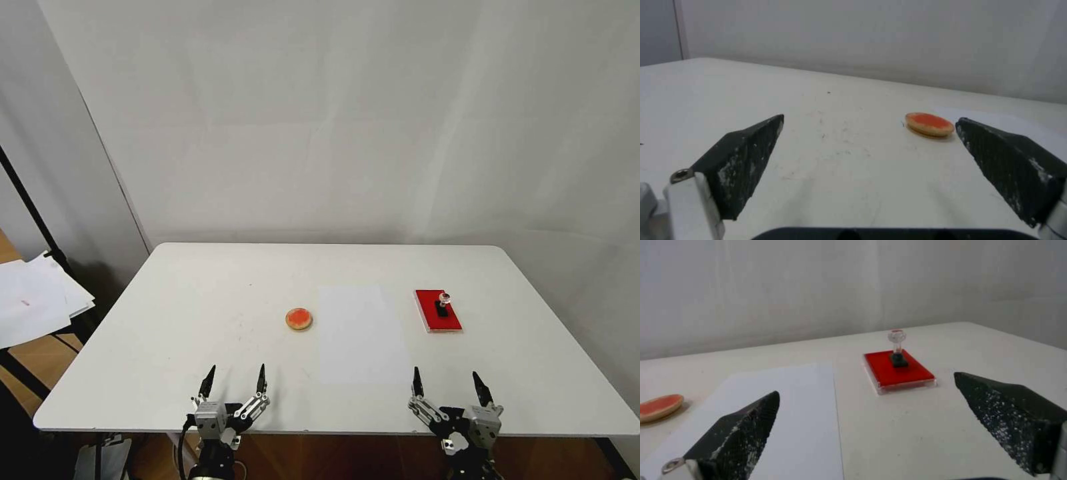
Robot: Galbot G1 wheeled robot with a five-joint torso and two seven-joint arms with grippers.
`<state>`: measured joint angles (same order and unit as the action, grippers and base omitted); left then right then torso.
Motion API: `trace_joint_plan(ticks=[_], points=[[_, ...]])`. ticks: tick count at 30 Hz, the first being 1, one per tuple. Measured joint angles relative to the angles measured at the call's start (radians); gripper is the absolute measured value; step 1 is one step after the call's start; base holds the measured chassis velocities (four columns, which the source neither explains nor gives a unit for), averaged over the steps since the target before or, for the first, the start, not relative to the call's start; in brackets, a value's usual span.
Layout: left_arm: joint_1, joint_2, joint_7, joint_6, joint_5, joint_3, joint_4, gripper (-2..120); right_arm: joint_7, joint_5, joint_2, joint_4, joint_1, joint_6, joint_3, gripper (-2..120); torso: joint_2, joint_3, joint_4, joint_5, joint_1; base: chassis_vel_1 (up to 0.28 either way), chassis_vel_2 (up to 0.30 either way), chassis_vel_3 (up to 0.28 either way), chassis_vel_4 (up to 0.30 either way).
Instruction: Pick up the stamp from the ink pad and place it onto another ink pad.
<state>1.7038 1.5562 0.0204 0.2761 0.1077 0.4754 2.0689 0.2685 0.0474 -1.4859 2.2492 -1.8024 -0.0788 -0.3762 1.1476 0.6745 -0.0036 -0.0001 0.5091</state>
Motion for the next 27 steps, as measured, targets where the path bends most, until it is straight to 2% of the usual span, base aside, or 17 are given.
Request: trace_joint_plan(ticks=[16,23,27], points=[[0.0,0.0,0.0,0.0,0.0,0.0,0.0,102,-0.001,-0.003,0.0,-0.011,0.012,0.0,-0.001,100,0.0,0.0,0.0,0.0,0.0,0.0,0.0,0.0,0.0],[0.0,0.0,0.0,0.0,0.0,0.0,0.0,102,-0.024,-0.048,0.007,-0.044,0.093,0.011,-0.012,100,0.0,0.0,-0.0001,-0.0001,0.0,0.0,0.0,0.0,0.0],[0.0,0.0,0.0,0.0,0.0,0.0,0.0,102,-0.036,-0.075,0.025,-0.115,0.17,0.013,-0.022,100,0.0,0.0,0.0,0.0,0.0,0.0,0.0,0.0,0.0]])
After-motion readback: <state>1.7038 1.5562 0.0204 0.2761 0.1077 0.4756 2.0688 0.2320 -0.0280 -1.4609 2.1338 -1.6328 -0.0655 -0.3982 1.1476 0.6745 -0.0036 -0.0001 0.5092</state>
